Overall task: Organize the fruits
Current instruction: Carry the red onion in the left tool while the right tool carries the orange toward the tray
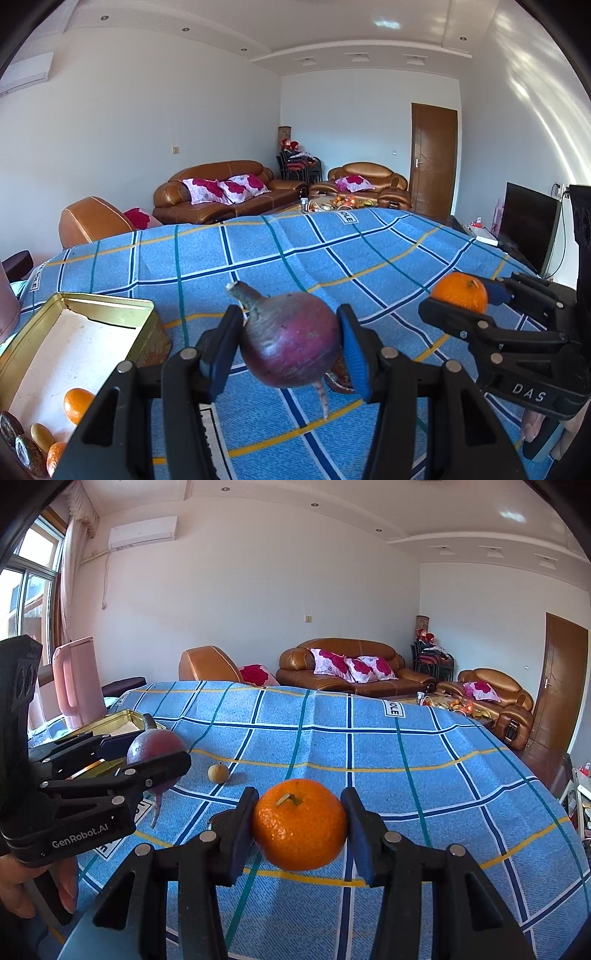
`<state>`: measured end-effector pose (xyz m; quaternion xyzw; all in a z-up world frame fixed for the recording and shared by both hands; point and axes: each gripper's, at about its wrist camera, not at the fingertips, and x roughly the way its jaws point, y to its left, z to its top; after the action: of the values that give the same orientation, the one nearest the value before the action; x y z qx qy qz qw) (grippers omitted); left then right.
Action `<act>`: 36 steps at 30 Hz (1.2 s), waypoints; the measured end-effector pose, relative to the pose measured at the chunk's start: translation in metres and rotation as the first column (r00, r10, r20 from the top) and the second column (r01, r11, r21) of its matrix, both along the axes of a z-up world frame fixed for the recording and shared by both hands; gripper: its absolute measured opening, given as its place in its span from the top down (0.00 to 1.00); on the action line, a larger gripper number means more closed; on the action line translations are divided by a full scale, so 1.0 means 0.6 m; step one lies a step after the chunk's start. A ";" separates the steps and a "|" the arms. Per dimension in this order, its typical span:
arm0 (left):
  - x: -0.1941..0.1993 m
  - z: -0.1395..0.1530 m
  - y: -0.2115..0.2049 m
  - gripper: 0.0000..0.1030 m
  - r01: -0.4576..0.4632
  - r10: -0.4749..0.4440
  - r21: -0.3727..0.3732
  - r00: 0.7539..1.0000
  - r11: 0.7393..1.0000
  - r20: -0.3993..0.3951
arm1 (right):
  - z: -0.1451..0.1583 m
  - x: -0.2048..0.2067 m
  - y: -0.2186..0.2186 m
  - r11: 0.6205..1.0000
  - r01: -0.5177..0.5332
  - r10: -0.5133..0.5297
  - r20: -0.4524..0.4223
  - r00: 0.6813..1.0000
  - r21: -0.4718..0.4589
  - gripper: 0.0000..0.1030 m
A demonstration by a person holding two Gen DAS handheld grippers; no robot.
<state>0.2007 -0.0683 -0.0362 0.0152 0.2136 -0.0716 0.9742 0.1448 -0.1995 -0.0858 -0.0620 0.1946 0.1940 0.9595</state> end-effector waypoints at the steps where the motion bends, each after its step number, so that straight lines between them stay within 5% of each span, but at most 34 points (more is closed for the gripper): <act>1: -0.001 0.001 0.000 0.47 0.001 -0.001 0.001 1.000 1.000 0.003 | 0.001 0.000 -0.001 1.000 0.000 0.000 0.004 1.000 0.002 0.53; 36: -0.054 0.014 0.010 0.47 -0.031 0.030 0.005 0.994 1.000 0.106 | 0.006 -0.038 -0.007 0.999 -0.028 0.023 0.116 0.993 0.043 0.53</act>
<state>0.1685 -0.0626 -0.0277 0.0190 0.1623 -0.0551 0.9850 0.1223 -0.2039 -0.0821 -0.0540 0.1335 0.2068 0.9677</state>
